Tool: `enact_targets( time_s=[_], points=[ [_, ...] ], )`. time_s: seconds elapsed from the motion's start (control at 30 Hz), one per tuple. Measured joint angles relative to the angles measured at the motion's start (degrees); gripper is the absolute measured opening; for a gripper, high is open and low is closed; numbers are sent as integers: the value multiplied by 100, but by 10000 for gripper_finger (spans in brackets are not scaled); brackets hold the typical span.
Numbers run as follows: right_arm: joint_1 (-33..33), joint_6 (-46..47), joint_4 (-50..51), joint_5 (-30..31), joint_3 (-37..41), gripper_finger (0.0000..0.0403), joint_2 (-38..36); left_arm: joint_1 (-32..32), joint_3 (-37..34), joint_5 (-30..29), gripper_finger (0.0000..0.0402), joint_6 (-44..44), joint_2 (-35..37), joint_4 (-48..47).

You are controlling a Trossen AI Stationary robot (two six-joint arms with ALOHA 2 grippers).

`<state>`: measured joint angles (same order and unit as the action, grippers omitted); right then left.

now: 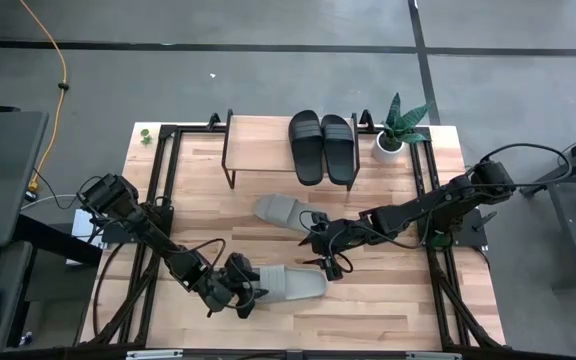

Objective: Pick and place slides into the shelf
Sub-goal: Put the bottom white slide on the shelf

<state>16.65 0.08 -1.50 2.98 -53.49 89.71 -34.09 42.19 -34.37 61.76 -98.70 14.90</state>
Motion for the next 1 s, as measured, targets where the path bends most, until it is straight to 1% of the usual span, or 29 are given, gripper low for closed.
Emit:
enact_targets(
  time_s=[0.13, 0.23, 0.33, 0.57, 0.6, 0.67, 0.8, 0.93, 1.0],
  points=[
    [1, 0, 0, 2, 0, 229, 0, 3, 0, -92, 223, 0, 0, -4],
    [1, -2, 0, 2, 0, 229, 0, 73, 0, -65, 198, -5, 0, -26],
    [-1, 0, 0, 2, 0, 229, 0, 125, 0, -20, 154, -86, 0, -36],
    [0, 0, -2, 2, 0, 229, 0, 209, 0, 17, 29, -330, 2, 59],
    [1, -1, -2, 2, 0, 229, 0, 223, 2, -9, 16, -351, 4, 77],
    [1, -2, -2, 2, 0, 229, 0, 221, 4, -37, 9, -352, 4, 79],
    [-1, -2, -2, 2, 0, 229, 0, 221, 4, -112, 25, -368, 4, 82],
    [1, -2, -2, 2, 0, 229, 0, 221, 4, -186, 7, -537, 4, 166],
    [1, -2, -2, 2, 0, 229, 0, 221, 4, -205, 7, -614, 4, 224]
  ],
)
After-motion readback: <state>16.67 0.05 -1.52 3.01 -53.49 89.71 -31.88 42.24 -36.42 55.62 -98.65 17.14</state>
